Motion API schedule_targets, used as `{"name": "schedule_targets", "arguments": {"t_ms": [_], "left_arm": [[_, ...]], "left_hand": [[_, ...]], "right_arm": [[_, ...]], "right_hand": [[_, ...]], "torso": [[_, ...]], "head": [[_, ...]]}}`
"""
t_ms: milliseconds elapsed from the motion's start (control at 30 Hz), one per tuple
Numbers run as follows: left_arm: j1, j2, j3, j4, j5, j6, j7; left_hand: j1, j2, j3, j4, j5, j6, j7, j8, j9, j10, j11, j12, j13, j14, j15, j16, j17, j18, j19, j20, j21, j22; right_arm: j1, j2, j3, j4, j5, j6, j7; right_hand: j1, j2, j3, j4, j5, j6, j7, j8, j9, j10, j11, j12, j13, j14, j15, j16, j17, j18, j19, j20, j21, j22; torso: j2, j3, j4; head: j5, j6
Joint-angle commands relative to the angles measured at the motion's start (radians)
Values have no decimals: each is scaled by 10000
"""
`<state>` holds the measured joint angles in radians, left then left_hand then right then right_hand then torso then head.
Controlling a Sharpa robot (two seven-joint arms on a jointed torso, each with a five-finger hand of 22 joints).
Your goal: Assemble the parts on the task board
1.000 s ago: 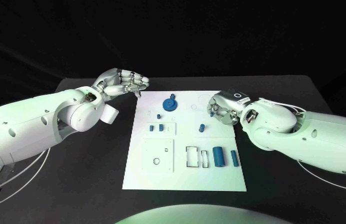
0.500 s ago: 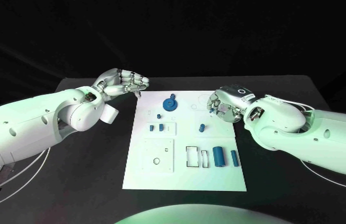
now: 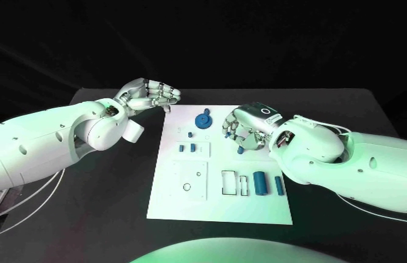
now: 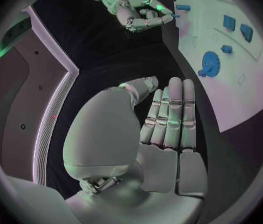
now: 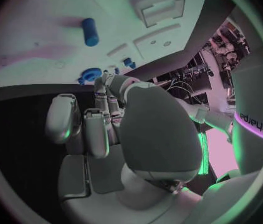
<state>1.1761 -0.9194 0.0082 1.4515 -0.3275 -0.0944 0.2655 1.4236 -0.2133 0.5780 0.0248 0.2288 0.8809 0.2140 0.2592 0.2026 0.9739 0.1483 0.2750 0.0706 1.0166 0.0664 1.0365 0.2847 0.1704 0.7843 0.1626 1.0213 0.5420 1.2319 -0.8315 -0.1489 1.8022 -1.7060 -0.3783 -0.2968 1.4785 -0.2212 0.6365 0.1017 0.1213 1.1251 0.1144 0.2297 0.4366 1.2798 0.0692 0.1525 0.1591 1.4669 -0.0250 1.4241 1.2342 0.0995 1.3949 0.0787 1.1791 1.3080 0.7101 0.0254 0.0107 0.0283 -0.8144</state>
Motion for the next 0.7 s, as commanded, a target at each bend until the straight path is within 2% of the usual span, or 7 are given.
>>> {"name": "schedule_targets", "arguments": {"t_ms": [33, 167, 267, 333, 500, 700], "left_arm": [[4, 39, 9, 32, 82, 223, 45], [4, 62, 9, 49, 142, 221, 55], [6, 84, 9, 70, 179, 226, 52], [6, 88, 9, 86, 190, 230, 47], [7, 86, 9, 111, 205, 235, 31], [8, 101, 9, 107, 213, 248, 19]], "left_hand": [[-47, 22, -43, -21, -10, -28, 4, -46, -10, -72, 23, -48, -17, 16, 15, -43, -9, 137, -28, -5, -38, -9], [-47, 22, -46, -24, -9, -31, 6, -48, -10, -85, 26, -50, -18, 15, 17, -46, -10, 137, -28, -4, -40, -11], [-46, 24, -47, -27, -8, -31, 6, -48, -10, -92, 27, -50, -18, 15, 18, -48, -11, 137, -28, -3, -42, -12], [-46, 24, -47, -27, -8, -31, 6, -48, -10, -92, 27, -50, -18, 15, 18, -48, -11, 137, -28, -3, -42, -12], [-50, 23, -52, -29, -8, -31, 7, -48, -9, -103, 30, -51, -18, 14, 21, -52, -12, 135, -29, -1, -45, -15], [-50, 23, -52, -29, -8, -31, 7, -48, -9, -103, 30, -51, -18, 14, 21, -52, -12, 135, -29, -1, -45, -15]], "right_arm": [[-99, 287, -1, 49, 203, 51, 142], [-265, 684, -11, 33, 346, 168, 226], [-503, 1007, -34, -66, 506, 281, 311], [-632, 1133, -46, -124, 575, 329, 352], [-926, 1327, -62, -212, 698, 398, 430], [-1111, 1476, -67, -272, 794, 457, 485]], "right_hand": [[-87, 15, 59, 10, 70, 42, 3, 51, 19, 346, -280, -47, 11, 423, -67, 44, -23, -176, 2, -46, 25, 1134], [-97, 18, 70, 0, 70, 35, 5, 50, 22, 341, -278, -55, 12, 421, -67, 39, -36, -169, -11, -46, -6, 1124], [-111, 25, 85, -14, 70, 24, 9, 48, 27, 336, -275, -65, 15, 418, -66, 33, -52, -166, -17, -47, -20, 1122], [-120, 29, 93, -23, 70, 18, 11, 47, 30, 333, -273, -71, 16, 416, -65, 30, -61, -163, -22, -47, -33, 1118], [-143, 40, 113, -46, 69, 1, 18, 45, 37, 325, -268, -86, 21, 413, -63, 23, -81, -158, -33, -46, -59, 1112], [-149, 42, 117, -52, 69, -3, 19, 44, 39, 324, -266, -90, 22, 411, -62, 19, -91, -155, -38, -46, -72, 1108]], "torso": [[5, -21, -8], [13, -22, 3], [6, -31, 0], [3, -23, -6], [3, -21, 0], [-9, -15, -6]], "head": [[153, -59], [232, -86], [319, -149], [354, -175], [447, -237], [581, -310]]}}
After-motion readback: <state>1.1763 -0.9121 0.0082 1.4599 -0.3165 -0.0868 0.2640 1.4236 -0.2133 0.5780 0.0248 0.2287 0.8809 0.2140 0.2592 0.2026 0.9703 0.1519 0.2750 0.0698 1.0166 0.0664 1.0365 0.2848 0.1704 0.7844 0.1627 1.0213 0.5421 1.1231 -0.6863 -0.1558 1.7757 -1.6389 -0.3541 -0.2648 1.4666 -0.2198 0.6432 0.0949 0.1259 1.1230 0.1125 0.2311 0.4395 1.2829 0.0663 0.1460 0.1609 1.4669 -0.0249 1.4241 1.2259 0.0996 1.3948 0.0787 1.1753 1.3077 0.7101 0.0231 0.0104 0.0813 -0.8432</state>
